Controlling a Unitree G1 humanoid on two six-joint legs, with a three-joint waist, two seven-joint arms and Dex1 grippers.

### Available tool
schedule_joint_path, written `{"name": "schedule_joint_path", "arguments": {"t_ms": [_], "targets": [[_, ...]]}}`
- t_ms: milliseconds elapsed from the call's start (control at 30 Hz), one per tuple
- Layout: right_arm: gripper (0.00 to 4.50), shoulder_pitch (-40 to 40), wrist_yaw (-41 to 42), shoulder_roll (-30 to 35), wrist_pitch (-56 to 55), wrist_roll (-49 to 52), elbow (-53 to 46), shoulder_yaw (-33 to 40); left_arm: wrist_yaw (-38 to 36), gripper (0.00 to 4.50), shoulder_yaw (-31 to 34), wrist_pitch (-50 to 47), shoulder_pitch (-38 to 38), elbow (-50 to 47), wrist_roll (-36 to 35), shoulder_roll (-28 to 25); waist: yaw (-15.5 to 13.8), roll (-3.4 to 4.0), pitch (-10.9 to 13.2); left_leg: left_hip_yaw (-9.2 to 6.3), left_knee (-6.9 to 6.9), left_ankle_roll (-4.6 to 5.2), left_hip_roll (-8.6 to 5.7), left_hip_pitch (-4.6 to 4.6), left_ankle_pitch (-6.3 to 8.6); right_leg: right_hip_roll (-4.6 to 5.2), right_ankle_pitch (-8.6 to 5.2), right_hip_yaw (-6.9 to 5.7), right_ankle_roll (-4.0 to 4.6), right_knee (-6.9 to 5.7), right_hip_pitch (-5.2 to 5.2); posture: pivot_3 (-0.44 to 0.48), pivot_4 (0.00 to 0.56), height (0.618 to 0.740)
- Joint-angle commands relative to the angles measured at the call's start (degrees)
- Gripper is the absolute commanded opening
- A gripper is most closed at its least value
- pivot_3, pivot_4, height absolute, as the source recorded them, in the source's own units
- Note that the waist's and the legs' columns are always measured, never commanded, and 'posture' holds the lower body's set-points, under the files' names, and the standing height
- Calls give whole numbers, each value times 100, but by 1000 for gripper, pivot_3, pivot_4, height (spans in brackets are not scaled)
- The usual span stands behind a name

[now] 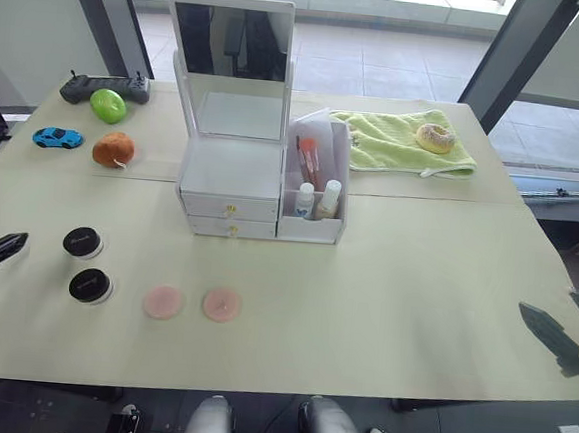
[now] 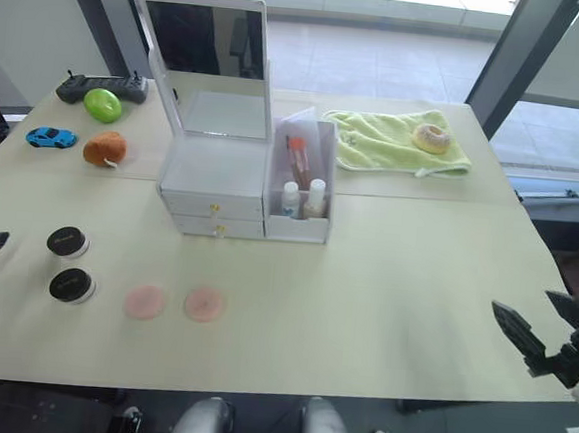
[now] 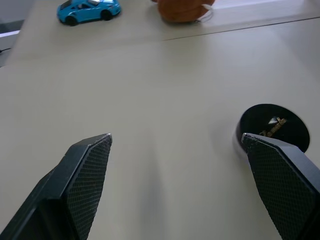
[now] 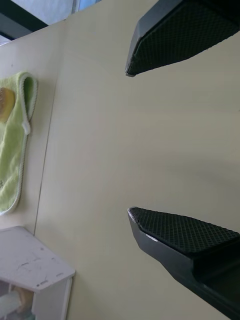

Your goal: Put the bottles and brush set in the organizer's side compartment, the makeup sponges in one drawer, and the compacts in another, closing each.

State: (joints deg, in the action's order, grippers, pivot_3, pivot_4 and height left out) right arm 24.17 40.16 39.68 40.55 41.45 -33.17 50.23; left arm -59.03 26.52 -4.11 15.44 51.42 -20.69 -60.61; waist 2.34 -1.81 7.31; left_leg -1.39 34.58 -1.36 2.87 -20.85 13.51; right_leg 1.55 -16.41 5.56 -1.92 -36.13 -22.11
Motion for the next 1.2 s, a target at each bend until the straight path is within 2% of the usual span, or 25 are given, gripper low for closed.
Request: {"name": "schedule_joint_path", "arguments": {"t_ms": [33, 200, 333, 433, 567, 600, 733, 867, 1033, 1200], "targets": [[4439, -464, -390, 171, 243, 296, -516, -515, -116, 4500, -86, -625, -333, -1551, -353, 303, 16, -2, -1, 0, 1, 0, 0, -5, 0, 0, 0, 1, 0, -2, 0, 0, 150, 740], [4439, -1680, -1068, 158, 729, 724, -1173, -2087, 37, 4500, -449, -1860, -1154, -4439, -914, 914, 12, -17, -10, -4, 9, 1, 6, -27, 0, -4, 4, 4, 4, -8, 1, 0, 150, 740], [4439, -2530, -1264, 157, 992, 912, -1455, -3282, 645, 4500, -579, -2579, -1764, -6518, -1497, 1522, 13, -6, -16, -11, 17, 1, 3, -27, -1, -8, 14, 8, 21, -4, -1, 0, 150, 740], [4439, -2829, -1304, 212, 1018, 872, -1388, -3586, 1815, 4500, -696, -2814, -2188, -7799, -1639, 2462, -9, 9, -21, -10, 22, 1, -2, -25, -1, -3, 16, 14, 9, 6, 10, 0, 150, 740], [4439, -3026, -1299, 298, 988, 714, -1250, -3883, 3270, 4500, -1335, -2574, -2571, -8835, -922, 3665, -28, -11, -23, -18, 38, 1, -7, -29, -1, -7, 21, 14, -8, 11, 23, 0, 150, 740], [4439, -3075, -1310, 297, 988, 702, -1220, -3936, 3485, 4500, -1425, -2524, -2593, -8914, -769, 3828, -27, -10, -23, -19, 39, 2, -7, -29, -1, -9, 21, 13, -8, 11, 33, 0, 150, 740], [4439, -3287, -1242, 328, 968, 565, -1011, -4147, 4754, 4500, -2420, -1884, -2650, -9123, 817, 4571, -28, -3, -23, -22, 39, 2, -10, -16, -1, -13, 12, 13, -22, 19, 54, 0, 150, 740], [4439, -3622, -1185, 353, 1044, 565, -818, -4305, 5441, 4500, -2982, -1652, -2216, -8745, 1591, 5115, -42, -2, -23, -28, 44, 2, -16, -16, -1, -13, 12, 12, -22, 23, 66, 0, 150, 740], [4439, -3716, -1068, 427, 1042, 501, -701, -4394, 5617, 4500, -3353, -1445, -1833, -8230, 1826, 5530, -63, 0, -24, -30, 49, 3, -19, -17, 0, -13, 12, 10, -22, 31, 74, 0, 150, 740], [4439, -3769, -1035, 473, 1032, 464, -624, -4370, 5846, 4500, -3299, -1259, -1710, -7909, 2005, 5749, -76, 1, -24, -32, 51, 3, -19, -17, 0, -14, 12, 9, -23, 30, 75, 0, 150, 740]]}}
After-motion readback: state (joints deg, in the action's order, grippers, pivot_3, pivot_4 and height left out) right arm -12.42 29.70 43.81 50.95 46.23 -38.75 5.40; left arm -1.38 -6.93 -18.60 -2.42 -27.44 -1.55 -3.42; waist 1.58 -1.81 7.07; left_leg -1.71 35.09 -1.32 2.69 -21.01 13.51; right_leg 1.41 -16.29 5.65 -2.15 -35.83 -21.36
